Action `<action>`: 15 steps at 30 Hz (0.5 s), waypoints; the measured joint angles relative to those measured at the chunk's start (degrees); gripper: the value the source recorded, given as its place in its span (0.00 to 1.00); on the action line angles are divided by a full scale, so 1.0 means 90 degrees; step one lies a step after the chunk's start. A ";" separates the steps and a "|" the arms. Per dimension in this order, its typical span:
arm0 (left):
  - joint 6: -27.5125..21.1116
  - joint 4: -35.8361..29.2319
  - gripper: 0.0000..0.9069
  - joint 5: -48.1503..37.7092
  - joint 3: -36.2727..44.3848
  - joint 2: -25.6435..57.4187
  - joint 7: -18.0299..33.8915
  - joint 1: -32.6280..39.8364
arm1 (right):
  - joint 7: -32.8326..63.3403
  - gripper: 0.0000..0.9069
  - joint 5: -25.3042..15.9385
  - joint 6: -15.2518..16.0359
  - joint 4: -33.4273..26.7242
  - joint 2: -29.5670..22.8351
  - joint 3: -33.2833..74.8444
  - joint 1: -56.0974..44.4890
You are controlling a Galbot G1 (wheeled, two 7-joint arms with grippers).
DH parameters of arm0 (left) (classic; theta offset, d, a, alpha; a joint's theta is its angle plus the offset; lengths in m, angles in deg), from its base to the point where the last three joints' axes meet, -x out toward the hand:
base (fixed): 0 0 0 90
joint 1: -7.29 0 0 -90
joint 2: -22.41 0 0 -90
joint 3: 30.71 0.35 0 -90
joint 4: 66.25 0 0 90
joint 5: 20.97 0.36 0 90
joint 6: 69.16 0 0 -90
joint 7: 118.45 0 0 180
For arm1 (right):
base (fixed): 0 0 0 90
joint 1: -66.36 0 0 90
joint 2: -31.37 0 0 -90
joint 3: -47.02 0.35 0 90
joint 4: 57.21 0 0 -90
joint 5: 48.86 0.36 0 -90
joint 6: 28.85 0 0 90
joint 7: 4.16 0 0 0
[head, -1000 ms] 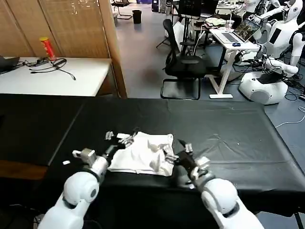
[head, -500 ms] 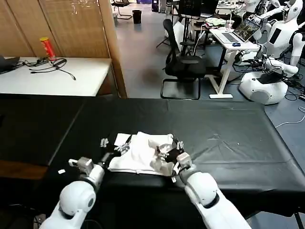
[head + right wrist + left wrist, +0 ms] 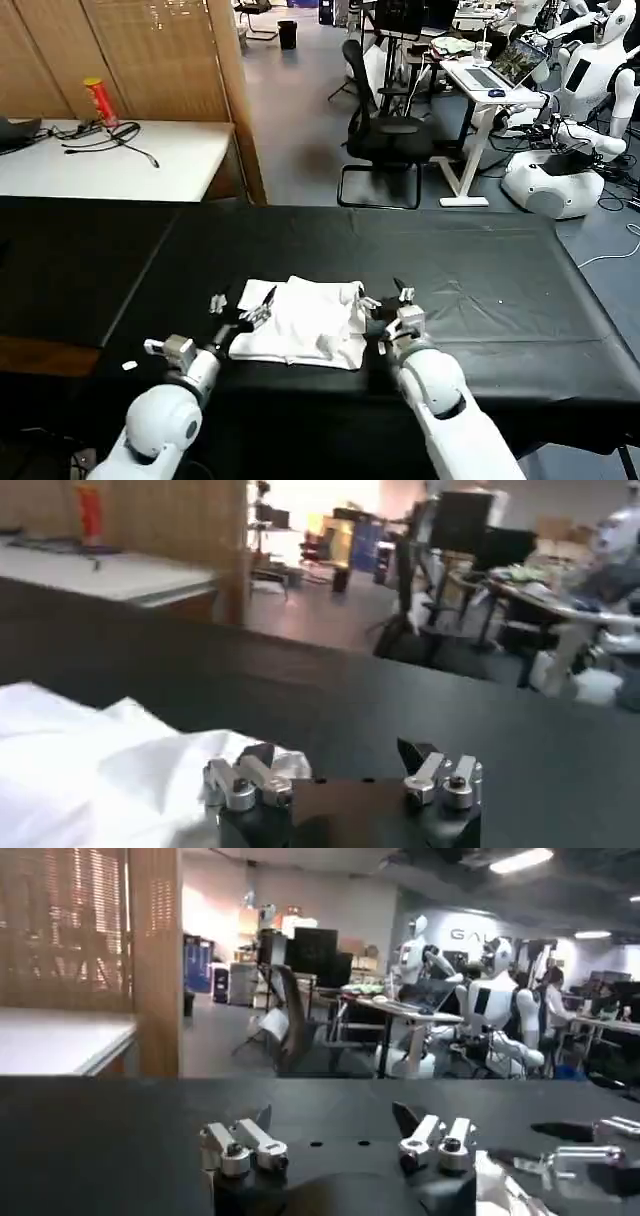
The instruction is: Fold and organize the clothes.
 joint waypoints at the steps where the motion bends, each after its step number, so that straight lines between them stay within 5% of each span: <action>1: 0.0005 0.0002 0.97 0.0000 -0.0009 0.0001 0.0000 0.0001 | -0.0058 0.97 0.0106 0.0055 0.0100 0.0045 -0.0007 -0.0041; 7: 0.0031 0.0002 0.97 0.0030 -0.0040 0.0009 -0.0006 -0.0032 | -0.0230 0.97 0.0302 0.0253 0.0782 0.0379 -0.0274 -0.0386; 15: 0.0094 0.0018 0.97 0.0154 -0.0043 -0.0012 -0.0023 -0.0151 | -0.0276 0.97 -0.0150 0.0234 0.1176 0.0517 -0.0750 -0.0743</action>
